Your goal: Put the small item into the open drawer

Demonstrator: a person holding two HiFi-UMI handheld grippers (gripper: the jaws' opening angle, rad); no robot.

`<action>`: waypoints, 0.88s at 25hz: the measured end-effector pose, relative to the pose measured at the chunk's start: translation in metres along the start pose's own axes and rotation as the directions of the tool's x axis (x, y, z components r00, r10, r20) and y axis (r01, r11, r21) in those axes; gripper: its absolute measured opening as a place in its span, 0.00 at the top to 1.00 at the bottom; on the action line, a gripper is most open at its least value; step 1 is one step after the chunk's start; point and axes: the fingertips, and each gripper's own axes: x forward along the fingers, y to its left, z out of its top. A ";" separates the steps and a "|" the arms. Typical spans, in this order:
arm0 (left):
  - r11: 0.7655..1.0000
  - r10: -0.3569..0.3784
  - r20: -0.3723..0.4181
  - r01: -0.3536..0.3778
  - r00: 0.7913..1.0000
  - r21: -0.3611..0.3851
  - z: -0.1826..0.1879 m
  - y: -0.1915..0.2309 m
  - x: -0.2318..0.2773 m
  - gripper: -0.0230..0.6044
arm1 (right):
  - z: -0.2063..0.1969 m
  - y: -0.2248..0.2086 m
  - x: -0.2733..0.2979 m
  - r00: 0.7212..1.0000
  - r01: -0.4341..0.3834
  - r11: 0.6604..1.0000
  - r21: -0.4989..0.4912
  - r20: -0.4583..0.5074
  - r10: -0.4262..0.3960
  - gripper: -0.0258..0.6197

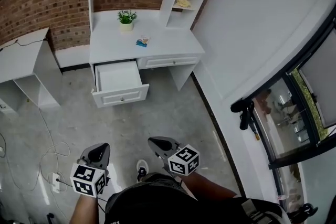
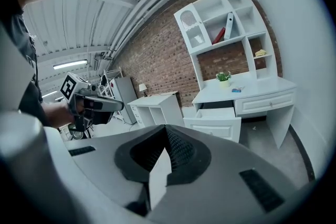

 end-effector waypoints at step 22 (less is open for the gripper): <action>0.999 0.040 -0.033 -0.040 0.999 0.013 0.066 0.029 0.142 0.93 | 0.050 -0.142 0.037 0.999 -0.032 0.999 0.039 0.004 0.032 0.95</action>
